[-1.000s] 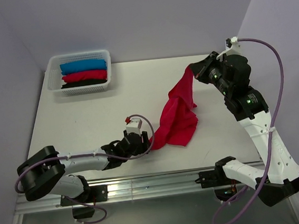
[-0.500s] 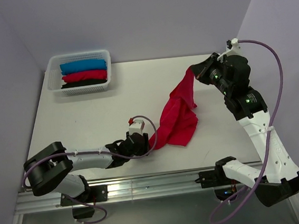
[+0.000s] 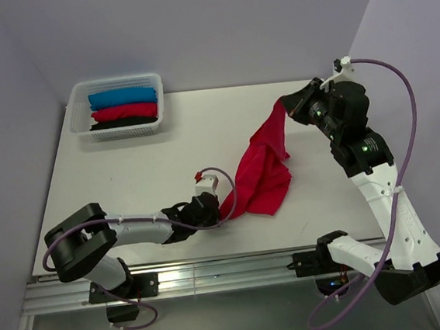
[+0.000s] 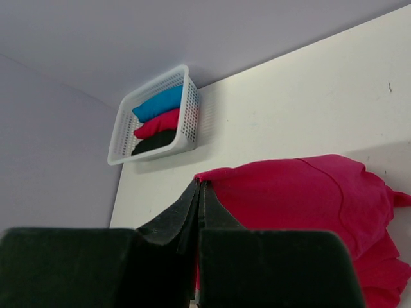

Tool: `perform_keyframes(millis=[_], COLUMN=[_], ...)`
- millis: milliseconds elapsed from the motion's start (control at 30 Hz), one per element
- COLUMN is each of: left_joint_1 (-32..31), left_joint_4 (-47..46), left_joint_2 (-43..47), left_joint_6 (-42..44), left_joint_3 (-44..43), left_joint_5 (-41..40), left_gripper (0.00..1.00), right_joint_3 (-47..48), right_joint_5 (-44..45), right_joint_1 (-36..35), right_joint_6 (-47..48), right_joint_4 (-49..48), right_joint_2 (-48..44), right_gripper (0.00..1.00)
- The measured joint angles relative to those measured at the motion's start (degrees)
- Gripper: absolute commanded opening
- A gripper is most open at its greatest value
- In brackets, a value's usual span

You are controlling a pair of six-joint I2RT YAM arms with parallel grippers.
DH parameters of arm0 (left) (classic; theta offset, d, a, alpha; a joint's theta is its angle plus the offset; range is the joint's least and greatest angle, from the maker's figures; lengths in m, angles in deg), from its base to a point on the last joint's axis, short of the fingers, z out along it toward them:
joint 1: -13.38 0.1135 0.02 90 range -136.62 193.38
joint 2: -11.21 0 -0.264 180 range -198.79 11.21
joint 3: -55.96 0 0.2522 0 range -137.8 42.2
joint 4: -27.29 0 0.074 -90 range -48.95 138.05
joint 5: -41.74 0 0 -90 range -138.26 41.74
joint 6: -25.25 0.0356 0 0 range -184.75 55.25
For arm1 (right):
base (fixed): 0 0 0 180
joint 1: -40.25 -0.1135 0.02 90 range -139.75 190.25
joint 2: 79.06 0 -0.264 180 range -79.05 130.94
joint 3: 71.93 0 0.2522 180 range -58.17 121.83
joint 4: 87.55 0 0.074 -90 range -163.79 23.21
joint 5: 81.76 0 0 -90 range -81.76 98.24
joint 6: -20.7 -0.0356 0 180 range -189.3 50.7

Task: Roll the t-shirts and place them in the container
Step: Flatten the tshirt

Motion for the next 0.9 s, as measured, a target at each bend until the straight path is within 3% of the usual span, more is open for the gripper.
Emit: perform_keyframes(millis=[200, 333, 500, 633, 900], left_joint_1=[2.3, 11.5, 20.8, 25.2, 33.8], left_joint_4=[12.9, 22.0, 33.2, 40.5, 51.8], left_joint_2=[9.0, 24.3, 38.0, 40.3, 36.3], left_joint_6=[-3.4, -5.6, -6.3, -6.5, -4.5], left_joint_3=[-1.6, -2.2, -9.2, -17.9, -33.0], left_joint_5=[0.0, 0.5, -2.3, -5.5, -10.3], left_gripper=[0.00, 0.00, 0.00, 0.00, 0.00], right_joint_3=[0.0, -2.5, -13.3, -23.2, -35.7], right_joint_5=[-0.1, -0.6, -3.0, -5.6, -10.3], right_joint_1=[1.2, 3.0, 4.2, 4.3, 4.4], right_joint_6=[0.7, 1.9, 3.2, 3.9, 4.9], right_joint_4=[0.2, -0.1, -1.9, -3.6, -8.7], right_joint_2=[-0.2, -2.7, -10.1, -15.9, -22.2], right_gripper=[0.00, 0.00, 0.00, 0.00, 0.00])
